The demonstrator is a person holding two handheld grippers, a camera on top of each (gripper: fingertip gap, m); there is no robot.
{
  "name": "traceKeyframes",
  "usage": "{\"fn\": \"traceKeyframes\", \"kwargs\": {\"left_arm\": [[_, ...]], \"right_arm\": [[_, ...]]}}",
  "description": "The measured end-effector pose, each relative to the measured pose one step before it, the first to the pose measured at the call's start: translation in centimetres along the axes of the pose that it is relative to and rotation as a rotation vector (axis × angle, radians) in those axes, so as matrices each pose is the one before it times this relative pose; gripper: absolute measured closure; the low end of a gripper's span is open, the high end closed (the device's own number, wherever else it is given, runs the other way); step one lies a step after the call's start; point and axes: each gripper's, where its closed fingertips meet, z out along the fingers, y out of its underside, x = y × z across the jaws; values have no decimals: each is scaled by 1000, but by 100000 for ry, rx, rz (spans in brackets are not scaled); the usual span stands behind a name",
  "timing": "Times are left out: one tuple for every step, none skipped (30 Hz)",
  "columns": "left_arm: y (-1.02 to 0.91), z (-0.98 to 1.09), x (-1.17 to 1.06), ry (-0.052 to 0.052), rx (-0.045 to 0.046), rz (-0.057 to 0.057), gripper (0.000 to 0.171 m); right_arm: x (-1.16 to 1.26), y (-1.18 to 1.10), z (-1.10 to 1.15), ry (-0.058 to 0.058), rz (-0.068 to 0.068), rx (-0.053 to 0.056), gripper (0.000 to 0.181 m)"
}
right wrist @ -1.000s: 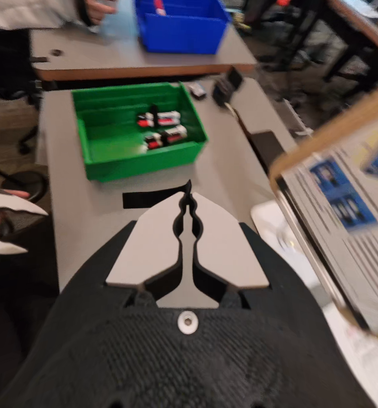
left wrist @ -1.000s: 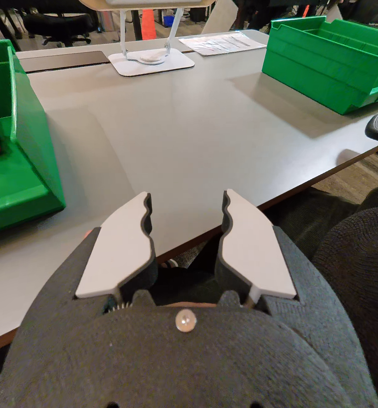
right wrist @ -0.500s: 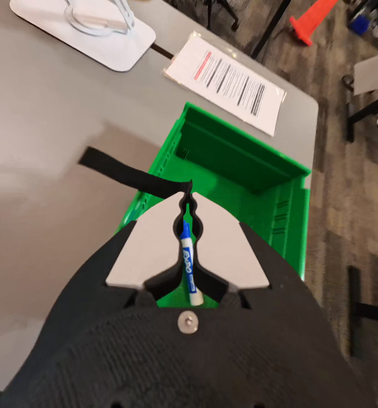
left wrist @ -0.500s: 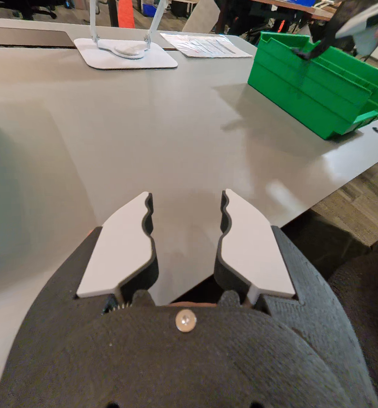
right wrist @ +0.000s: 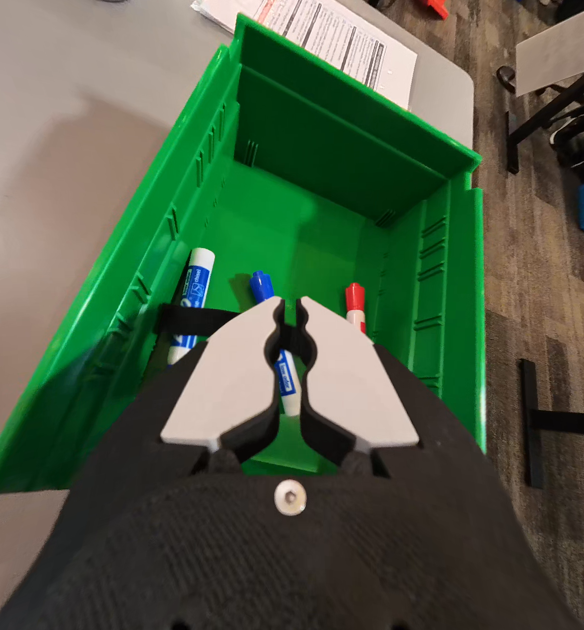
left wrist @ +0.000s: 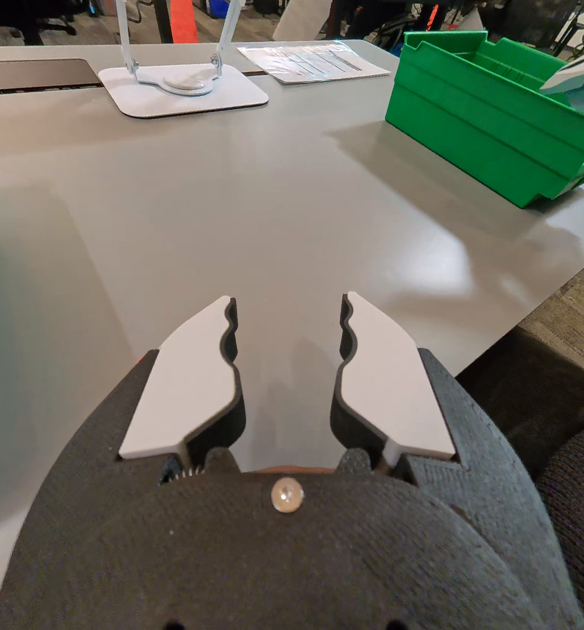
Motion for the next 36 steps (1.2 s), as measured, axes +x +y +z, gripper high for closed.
{"fn": "traceKeyframes", "kwargs": {"left_arm": [[-14,-100,-44,-160,125,81,113],[-24,-102,-70,-254,214,-12,113],[0,-104,-87,-150,134,-221,113],[31,-113,-92,-56,30,-505,113],[41,-114,-96,8,1,-743,113],[39,-119,-83,72,21,-904,113],[16,-117,-73,92,121,-988,113],[-9,-113,-77,92,226,-920,113],[-33,-126,-92,-71,321,-757,113],[-30,-107,-121,-294,328,-595,113],[-1,-106,-122,-371,166,-463,113],[26,-104,-108,-356,23,-366,113],[33,-99,-85,-266,-28,-238,113],[35,-89,-63,-264,-28,-73,113],[29,-86,-65,-376,-47,70,113],[11,-71,-36,-303,14,207,113],[18,-82,-3,-97,19,314,113],[26,-78,12,-96,-37,394,113],[35,-56,-23,-301,-15,472,113],[20,-31,-45,-394,-10,406,113],[32,29,-59,-349,-126,129,113],[50,78,-34,-123,-347,-147,113],[68,98,-29,26,-439,-276,113],[49,82,-11,75,-377,-213,113],[58,65,-2,59,-360,-76,113],[43,38,-4,-7,-279,78,113],[5,16,16,-35,-72,200,113],[-10,1,10,-53,41,176,113],[3,-3,6,-82,23,61,113],[-4,-11,-12,-165,-7,-17,113],[-11,-32,-35,-334,35,-80,113],[-73,-102,-171,-1086,140,-81,112],[-299,-291,-554,-3465,494,220,112],[-868,-710,-1201,-6824,2381,1483,112],[-1689,-1134,-1732,-8948,6713,1422,112],[-2133,-1341,-1928,-8272,8591,1101,115]], "right_arm": [[200,-134,-77,932,406,362,175],[180,-155,-51,862,463,89,174],[97,-213,-69,423,288,333,173],[27,-260,-82,209,138,628,172],[22,-255,-64,364,129,556,170],[-31,-220,-36,134,-10,328,168],[-126,-154,15,-440,-180,-51,168],[-198,-82,73,-731,-205,-421,168],[-165,-66,112,-455,-210,-359,168],[-89,-80,110,197,-242,-13,168],[-69,-84,93,146,-436,122,168],[-55,-82,39,83,-419,100,168],[15,-124,-22,187,-298,244,168],[11,-191,-108,25,-112,655,169],[9,-215,-158,-403,81,839,169],[90,-206,-207,-298,341,644,169],[185,-214,-288,85,268,573,169],[262,-204,-361,361,16,600,169],[317,-185,-457,563,-28,747,169],[355,-206,-524,672,146,1162,170],[342,-181,-528,443,255,1422,170],[326,-117,-486,157,368,1260,170],[297,-39,-405,-146,642,917,171],[235,3,-308,-512,1156,700,171],[108,40,-196,-1181,1797,619,172],[-102,141,-30,-2267,2397,334,174],[-309,295,182,-3225,2575,-449,177],[-331,364,305,-2903,2447,-1086,177],[-182,-15,187,-1337,2566,835,177],[-385,-574,-61,-1918,2485,4073,177],[-850,-971,-250,-4396,2484,5675,177],[-1246,-1085,-271,-5926,2932,5435,176],[-1503,-965,-153,-6305,2094,3819,174],[-1743,-708,34,-5910,33,1765,172],[-1813,-373,239,-4770,-2569,-123,170],[-1650,-164,368,-2397,-4484,-1008,168]]}}
